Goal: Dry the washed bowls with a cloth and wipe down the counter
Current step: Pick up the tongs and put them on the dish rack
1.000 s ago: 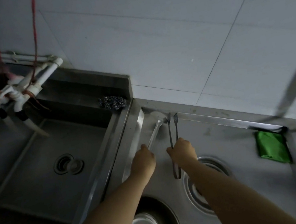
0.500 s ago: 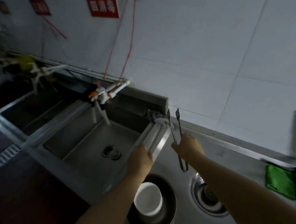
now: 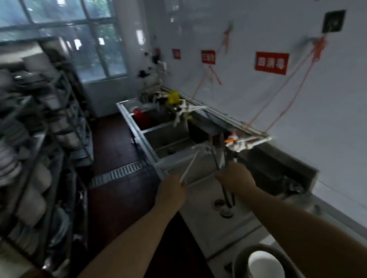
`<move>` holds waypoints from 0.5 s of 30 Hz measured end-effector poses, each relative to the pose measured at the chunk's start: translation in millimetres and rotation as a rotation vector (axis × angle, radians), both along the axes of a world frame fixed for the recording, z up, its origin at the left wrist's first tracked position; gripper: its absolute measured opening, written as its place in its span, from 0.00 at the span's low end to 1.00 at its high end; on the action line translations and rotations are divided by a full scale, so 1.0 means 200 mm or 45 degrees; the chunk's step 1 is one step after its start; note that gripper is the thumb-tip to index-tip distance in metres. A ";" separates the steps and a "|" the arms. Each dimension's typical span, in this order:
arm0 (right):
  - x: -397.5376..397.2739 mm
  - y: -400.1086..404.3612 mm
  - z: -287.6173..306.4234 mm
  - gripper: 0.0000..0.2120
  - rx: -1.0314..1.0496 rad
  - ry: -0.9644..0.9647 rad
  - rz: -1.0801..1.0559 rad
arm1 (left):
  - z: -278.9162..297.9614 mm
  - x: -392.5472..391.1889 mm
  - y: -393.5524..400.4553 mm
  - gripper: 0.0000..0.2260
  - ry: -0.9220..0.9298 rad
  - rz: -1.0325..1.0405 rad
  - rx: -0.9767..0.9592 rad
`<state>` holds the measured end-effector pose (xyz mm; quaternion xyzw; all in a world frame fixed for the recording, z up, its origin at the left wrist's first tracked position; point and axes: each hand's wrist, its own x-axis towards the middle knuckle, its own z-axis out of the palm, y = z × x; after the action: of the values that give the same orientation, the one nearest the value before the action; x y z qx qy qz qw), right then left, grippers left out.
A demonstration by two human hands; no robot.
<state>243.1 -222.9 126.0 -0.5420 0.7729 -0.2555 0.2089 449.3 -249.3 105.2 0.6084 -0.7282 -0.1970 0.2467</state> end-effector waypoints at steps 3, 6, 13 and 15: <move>0.32 -0.15 0.13 0.18 -0.018 0.053 0.152 | 0.15 0.35 -0.04 0.08 0.005 0.145 -0.085; 0.67 -0.29 0.24 0.17 -0.078 0.044 0.282 | 0.30 0.71 -0.06 0.08 -0.039 0.306 -0.167; 1.44 -0.58 0.54 0.23 -0.233 0.136 0.501 | 0.59 1.53 -0.17 0.08 -0.101 0.545 -0.245; 1.63 -0.66 0.62 0.24 -0.272 0.170 0.576 | 0.70 1.71 -0.19 0.09 -0.101 0.594 -0.254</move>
<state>569.2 -355.7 250.6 -0.7357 0.6127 -0.2462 0.1506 792.2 -288.1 245.7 0.7398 -0.5930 -0.0381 0.3156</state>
